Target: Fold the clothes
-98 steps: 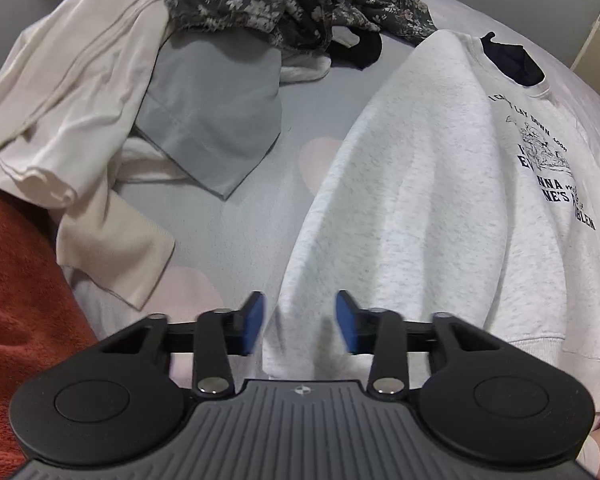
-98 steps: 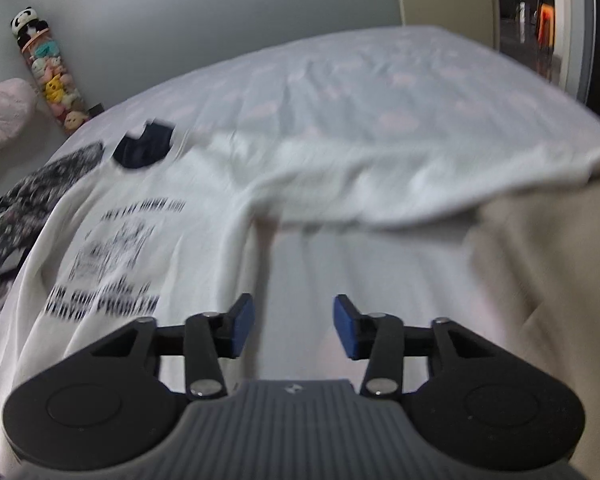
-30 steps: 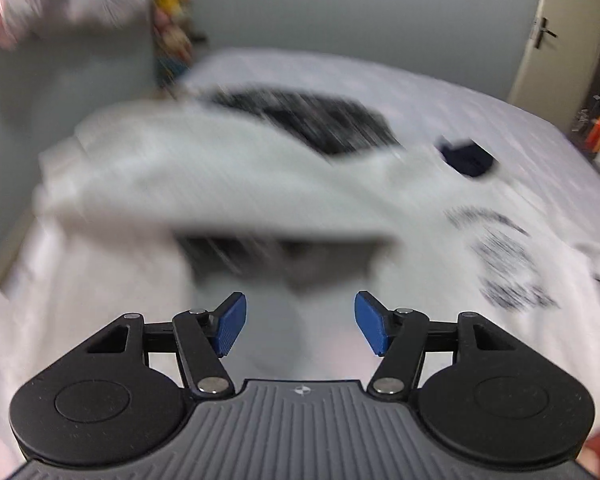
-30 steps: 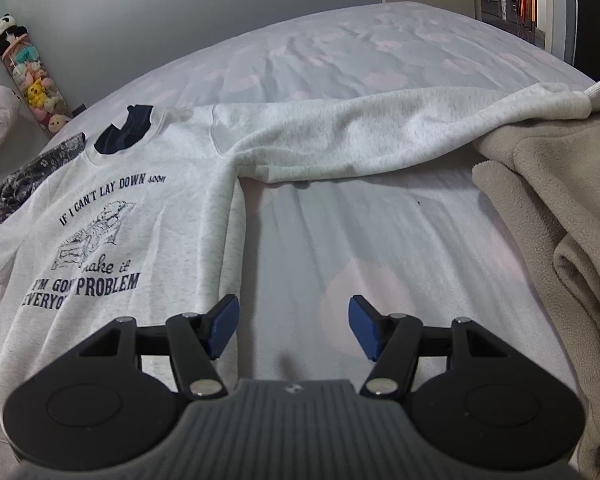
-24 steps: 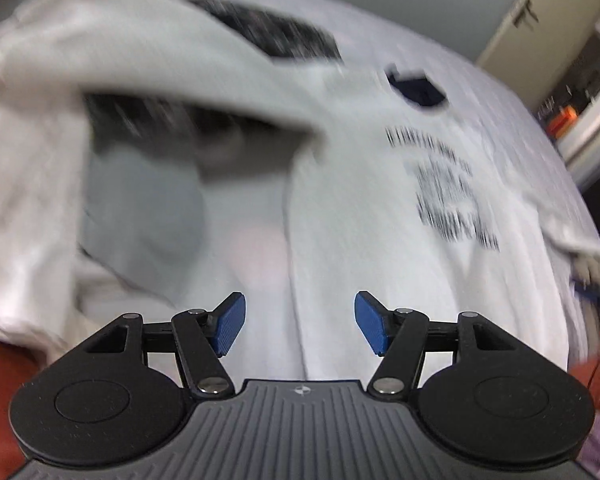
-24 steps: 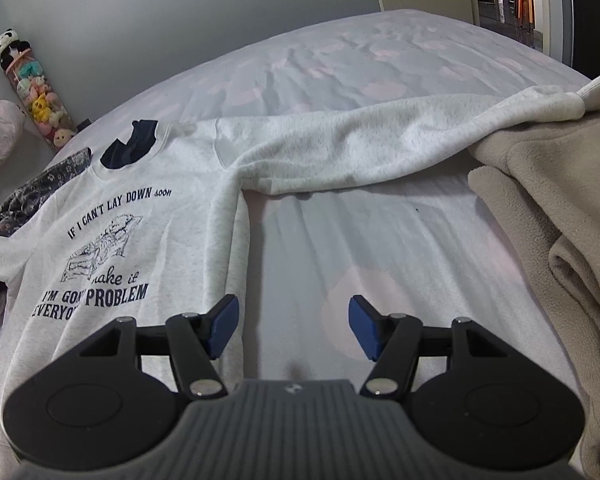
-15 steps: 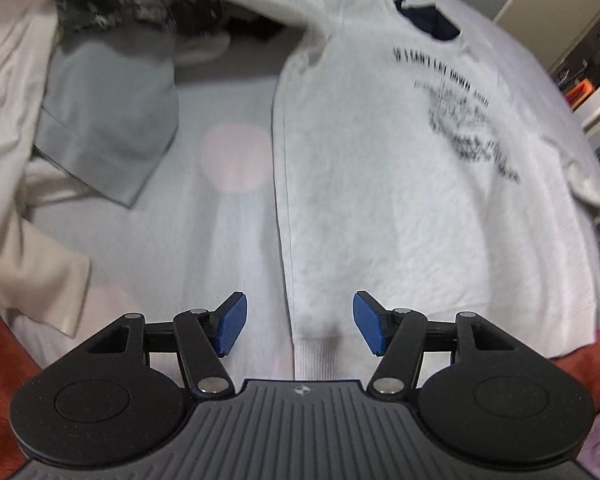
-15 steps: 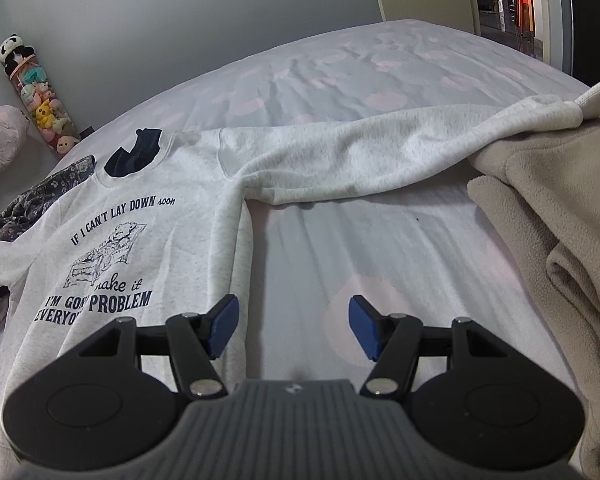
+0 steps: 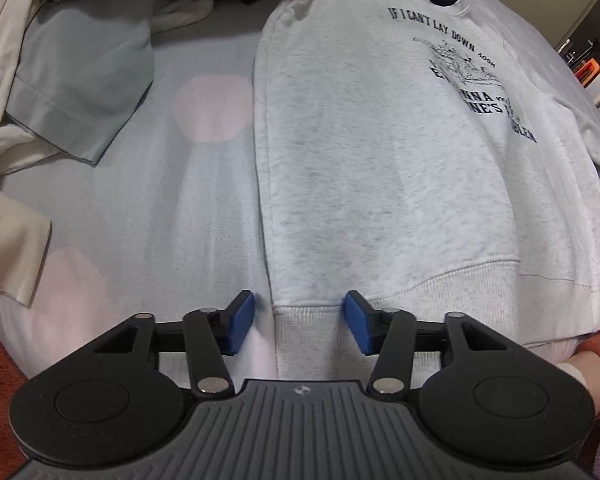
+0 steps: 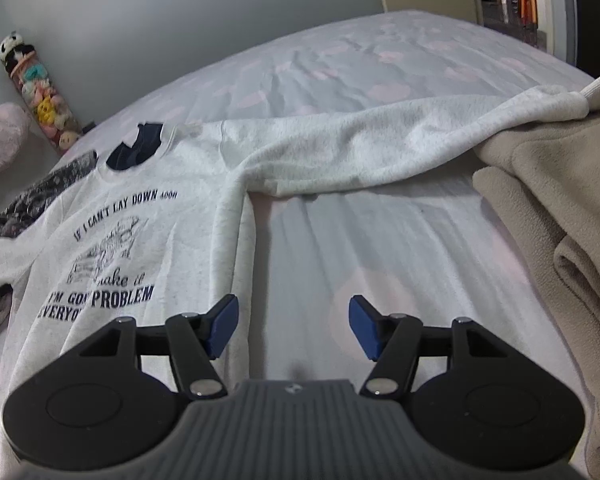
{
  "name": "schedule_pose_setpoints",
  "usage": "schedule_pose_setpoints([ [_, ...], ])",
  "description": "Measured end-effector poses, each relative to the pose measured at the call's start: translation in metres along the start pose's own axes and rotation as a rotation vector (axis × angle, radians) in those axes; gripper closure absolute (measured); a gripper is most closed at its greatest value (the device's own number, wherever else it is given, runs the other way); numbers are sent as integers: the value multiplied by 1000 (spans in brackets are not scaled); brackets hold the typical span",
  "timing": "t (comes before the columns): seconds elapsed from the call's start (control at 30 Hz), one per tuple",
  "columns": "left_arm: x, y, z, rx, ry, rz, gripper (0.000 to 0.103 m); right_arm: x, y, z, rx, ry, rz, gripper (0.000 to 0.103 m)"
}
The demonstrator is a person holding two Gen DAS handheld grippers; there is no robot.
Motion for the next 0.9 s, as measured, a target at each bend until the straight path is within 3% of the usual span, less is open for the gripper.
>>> schedule_pose_setpoints([
  [0.17,6,2,0,19,20,-43,66,10,2,12,-63,37,87,37],
  [0.27,8,3,-1,19,23,-54,67,27,1,20,-146,3,217,35],
  [0.33,8,3,-1,18,25,-55,67,43,3,27,-140,18,286,35],
  [0.57,9,5,1,26,36,-67,71,73,-1,56,-29,271,405,39],
  [0.6,9,7,1,30,40,-70,72,78,-4,62,-15,321,431,48],
  [0.63,9,7,2,33,46,-72,76,84,-6,67,0,369,459,66],
  [0.73,7,15,6,47,67,-77,86,90,-5,72,12,415,477,84],
  [0.8,5,26,9,84,87,-92,95,83,6,68,-38,361,452,89],
  [0.9,-7,61,11,190,103,-159,95,62,35,55,-115,266,377,91],
])
Point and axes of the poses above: each gripper's, at about its wrist camera, not at the fingertips, and y roughly against the way its jaws point, z to its left, x to its underside, the point moved 6 cm from there along -y, roughly the way its jaws point, and after that the axes turned 14 degrees about z, right-handed, at the moved point
